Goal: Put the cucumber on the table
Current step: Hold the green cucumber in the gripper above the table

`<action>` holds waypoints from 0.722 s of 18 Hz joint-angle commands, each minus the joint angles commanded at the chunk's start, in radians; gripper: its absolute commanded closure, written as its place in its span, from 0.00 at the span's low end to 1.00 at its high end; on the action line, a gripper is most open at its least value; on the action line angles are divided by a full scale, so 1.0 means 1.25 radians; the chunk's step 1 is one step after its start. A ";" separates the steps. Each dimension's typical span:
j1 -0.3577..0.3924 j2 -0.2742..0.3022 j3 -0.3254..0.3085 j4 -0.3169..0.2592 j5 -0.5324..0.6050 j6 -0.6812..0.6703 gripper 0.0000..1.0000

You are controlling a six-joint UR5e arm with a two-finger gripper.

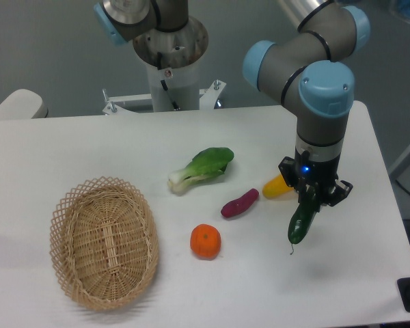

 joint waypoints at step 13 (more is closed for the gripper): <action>-0.027 -0.042 0.017 0.012 -0.004 -0.022 0.79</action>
